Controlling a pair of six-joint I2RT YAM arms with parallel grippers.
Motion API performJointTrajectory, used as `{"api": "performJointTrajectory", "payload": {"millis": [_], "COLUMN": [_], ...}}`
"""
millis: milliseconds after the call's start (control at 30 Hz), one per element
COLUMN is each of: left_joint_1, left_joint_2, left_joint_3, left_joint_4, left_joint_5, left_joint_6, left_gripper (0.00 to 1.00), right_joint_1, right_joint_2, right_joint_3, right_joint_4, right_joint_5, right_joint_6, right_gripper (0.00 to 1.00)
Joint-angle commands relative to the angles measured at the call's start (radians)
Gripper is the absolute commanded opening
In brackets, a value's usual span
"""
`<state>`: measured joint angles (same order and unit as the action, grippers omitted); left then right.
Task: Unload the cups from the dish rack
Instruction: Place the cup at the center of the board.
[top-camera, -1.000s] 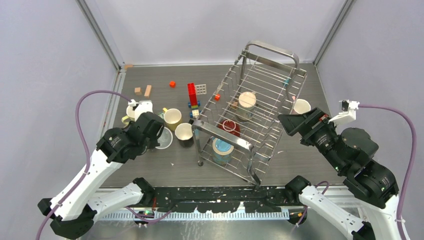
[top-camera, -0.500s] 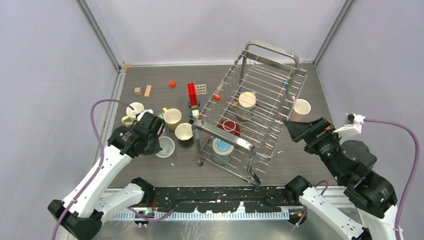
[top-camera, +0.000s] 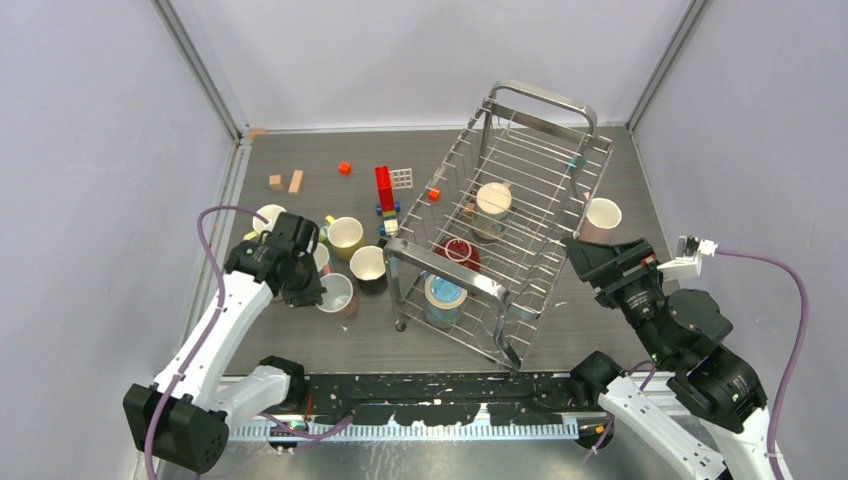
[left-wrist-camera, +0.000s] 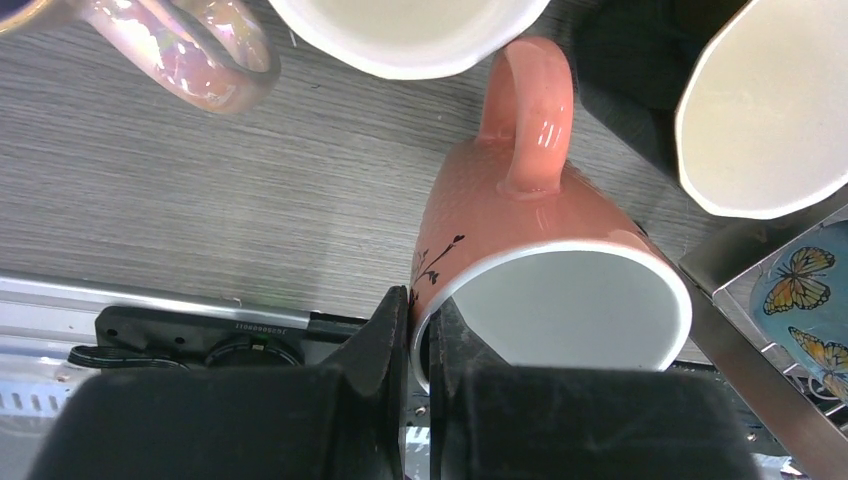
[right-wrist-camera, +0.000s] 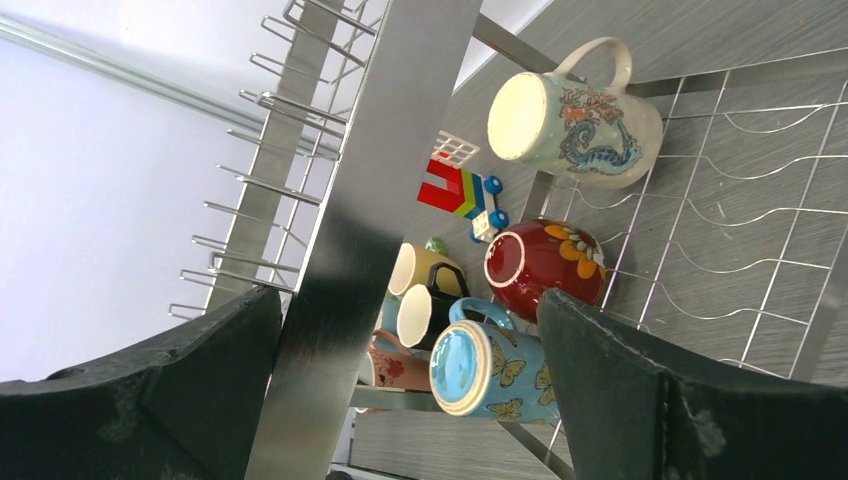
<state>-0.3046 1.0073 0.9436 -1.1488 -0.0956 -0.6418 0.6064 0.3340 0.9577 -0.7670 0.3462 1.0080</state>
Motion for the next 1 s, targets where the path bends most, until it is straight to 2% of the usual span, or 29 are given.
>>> {"api": "performJointTrajectory", "payload": {"millis": [0, 167, 400, 600, 733, 967], "left_joint_1": [0.026, 0.033, 0.033, 0.034, 0.035, 0.035], "left_joint_2": [-0.006, 0.007, 0.039, 0.051, 0.048, 0.053], "left_joint_3": [-0.004, -0.028, -0.053, -0.061, -0.07, -0.076], "left_joint_4": [0.083, 0.111, 0.146, 0.16, 0.168, 0.173], "left_joint_5": [0.05, 0.055, 0.074, 0.079, 0.079, 0.079], "left_joint_6": [0.041, 0.038, 0.033, 0.029, 0.022, 0.022], "left_gripper": [0.0, 0.0, 0.0, 0.0, 0.06, 0.08], "right_joint_1": [-0.002, -0.002, -0.002, -0.003, -0.003, -0.003], "right_joint_2": [-0.018, -0.015, 0.041, 0.106, 0.106, 0.023], "right_joint_3": [-0.063, 0.019, 0.139, 0.225, 0.29, 0.298], "right_joint_4": [-0.167, -0.151, -0.032, 0.015, -0.085, -0.267], "right_joint_5": [0.077, 0.049, -0.112, -0.188, -0.075, 0.143], "right_joint_6": [-0.024, -0.074, -0.122, -0.138, -0.138, -0.102], "right_gripper": [1.0, 1.0, 1.0, 1.0, 1.0, 1.0]}}
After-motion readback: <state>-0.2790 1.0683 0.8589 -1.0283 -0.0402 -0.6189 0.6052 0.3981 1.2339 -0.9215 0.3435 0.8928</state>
